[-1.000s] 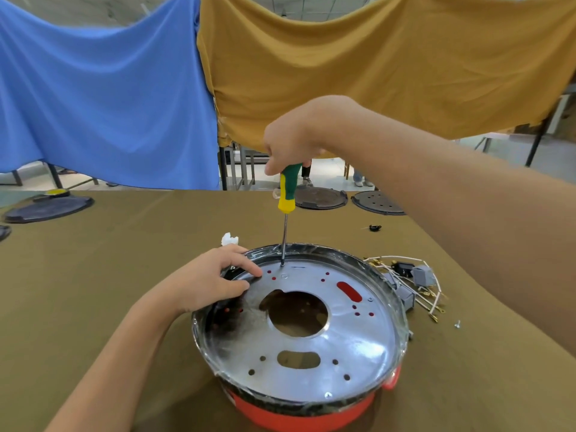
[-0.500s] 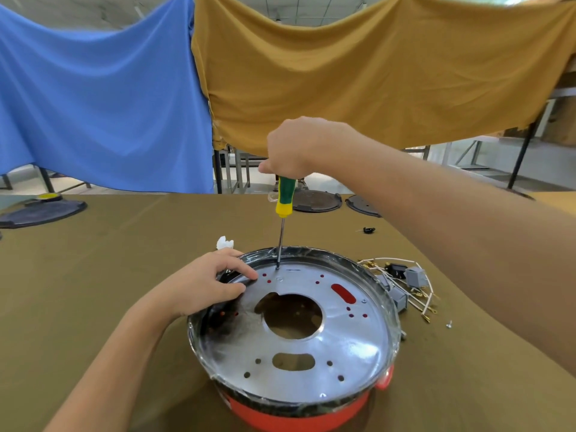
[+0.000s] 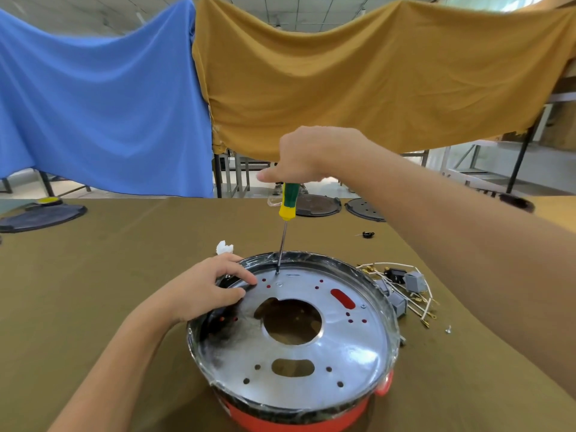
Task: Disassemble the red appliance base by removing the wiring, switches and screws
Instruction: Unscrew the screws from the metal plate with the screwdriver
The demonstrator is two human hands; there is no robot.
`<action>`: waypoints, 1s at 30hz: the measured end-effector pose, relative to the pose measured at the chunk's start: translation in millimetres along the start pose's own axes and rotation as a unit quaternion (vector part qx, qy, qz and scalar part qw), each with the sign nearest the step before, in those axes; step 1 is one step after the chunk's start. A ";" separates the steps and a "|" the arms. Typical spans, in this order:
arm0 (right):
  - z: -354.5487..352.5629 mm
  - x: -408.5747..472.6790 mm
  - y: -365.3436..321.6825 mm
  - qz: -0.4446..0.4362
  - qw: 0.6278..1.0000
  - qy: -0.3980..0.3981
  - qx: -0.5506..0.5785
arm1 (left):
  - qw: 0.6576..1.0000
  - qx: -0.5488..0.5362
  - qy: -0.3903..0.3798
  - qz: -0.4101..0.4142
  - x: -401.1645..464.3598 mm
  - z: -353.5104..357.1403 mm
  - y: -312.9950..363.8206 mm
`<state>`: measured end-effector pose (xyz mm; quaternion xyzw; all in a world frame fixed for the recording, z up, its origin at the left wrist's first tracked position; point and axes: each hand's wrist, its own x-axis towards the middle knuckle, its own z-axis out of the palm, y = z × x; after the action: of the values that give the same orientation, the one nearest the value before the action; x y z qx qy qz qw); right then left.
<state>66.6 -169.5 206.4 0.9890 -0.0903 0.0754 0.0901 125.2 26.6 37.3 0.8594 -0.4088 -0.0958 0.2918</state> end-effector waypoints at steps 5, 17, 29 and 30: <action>-7.5 5.8 -0.7 -0.075 0.996 -0.037 0.018 | 1.000 -0.003 -0.001 -0.005 -0.8 0.4 1.1; -2.2 7.1 1.5 -0.028 0.999 -0.022 -0.009 | 1.000 0.002 -0.004 0.002 -0.8 0.1 -0.1; -10.5 11.1 12.1 -0.145 0.973 -0.083 0.158 | 1.000 0.000 -0.009 0.000 -0.8 -0.2 0.4; -9.9 11.4 11.8 -0.140 0.973 -0.084 0.164 | 1.000 0.001 -0.010 0.000 -0.7 -0.1 0.6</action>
<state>74.0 -180.9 219.9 0.9958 0.0556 -0.0079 -0.0719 124.4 26.9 37.7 0.8585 -0.4119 -0.1041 0.2873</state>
